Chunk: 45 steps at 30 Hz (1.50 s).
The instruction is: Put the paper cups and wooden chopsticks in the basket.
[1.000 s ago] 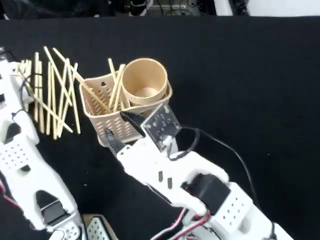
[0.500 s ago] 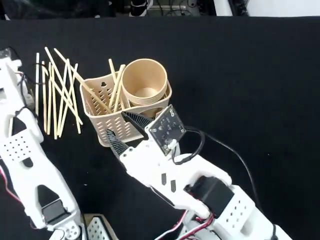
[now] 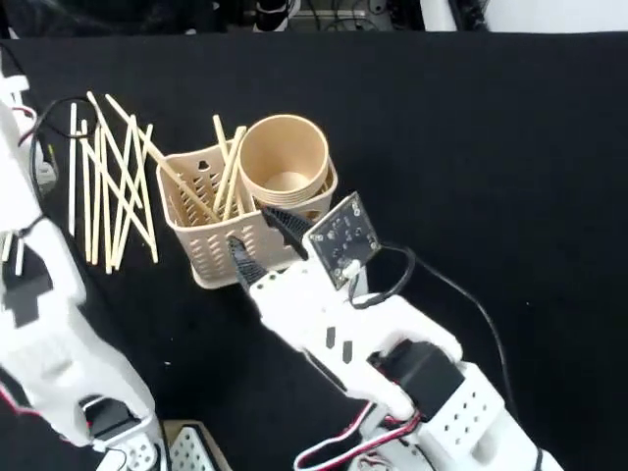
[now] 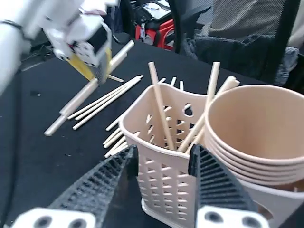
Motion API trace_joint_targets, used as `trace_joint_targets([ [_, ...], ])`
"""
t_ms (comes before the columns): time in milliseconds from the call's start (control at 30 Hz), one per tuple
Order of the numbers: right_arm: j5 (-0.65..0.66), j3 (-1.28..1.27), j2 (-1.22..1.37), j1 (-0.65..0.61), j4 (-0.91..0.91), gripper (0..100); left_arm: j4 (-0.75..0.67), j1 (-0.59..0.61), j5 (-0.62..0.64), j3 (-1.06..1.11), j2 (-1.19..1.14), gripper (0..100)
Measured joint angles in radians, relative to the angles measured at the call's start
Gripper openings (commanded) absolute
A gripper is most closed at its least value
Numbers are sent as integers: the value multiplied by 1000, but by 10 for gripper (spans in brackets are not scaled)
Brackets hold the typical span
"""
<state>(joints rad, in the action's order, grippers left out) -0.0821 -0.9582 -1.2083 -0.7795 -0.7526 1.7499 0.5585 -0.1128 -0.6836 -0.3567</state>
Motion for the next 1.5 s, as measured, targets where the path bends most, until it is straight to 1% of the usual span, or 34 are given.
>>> trace_joint_targets([
  [133,0,0,0,44,-25,191,-87,-34,49,181,284,29],
  [300,0,0,-6,117,-51,191,-239,-97,123,417,651,28],
  [433,0,0,-101,238,-71,191,-379,-166,175,621,939,28],
  [567,0,-6,-290,391,-180,191,-531,-241,216,806,1215,28],
  [700,28,-80,-512,545,-284,191,-675,-345,219,859,1432,28],
  [767,49,-157,-583,608,-302,191,-733,-411,227,870,1487,28],
  [833,58,-249,-591,664,-310,191,-790,-483,239,878,1514,28],
  [933,61,-379,-592,683,-308,191,-881,-566,250,996,1517,28],
  [1000,61,-456,-592,687,-279,191,-951,-597,249,1089,1516,28],
  [1067,61,-520,-592,684,-241,191,-1042,-606,249,1206,1514,28],
  [1233,61,-628,-592,684,-175,191,-1335,-609,249,1519,1521,28],
  [1300,61,-655,-592,684,-160,191,-1418,-609,249,1623,1521,28],
  [1433,61,-672,-592,686,-143,191,-1458,-615,249,1729,1521,45],
  [1500,61,-675,-592,684,-143,191,-1435,-617,249,1732,1527,124],
])
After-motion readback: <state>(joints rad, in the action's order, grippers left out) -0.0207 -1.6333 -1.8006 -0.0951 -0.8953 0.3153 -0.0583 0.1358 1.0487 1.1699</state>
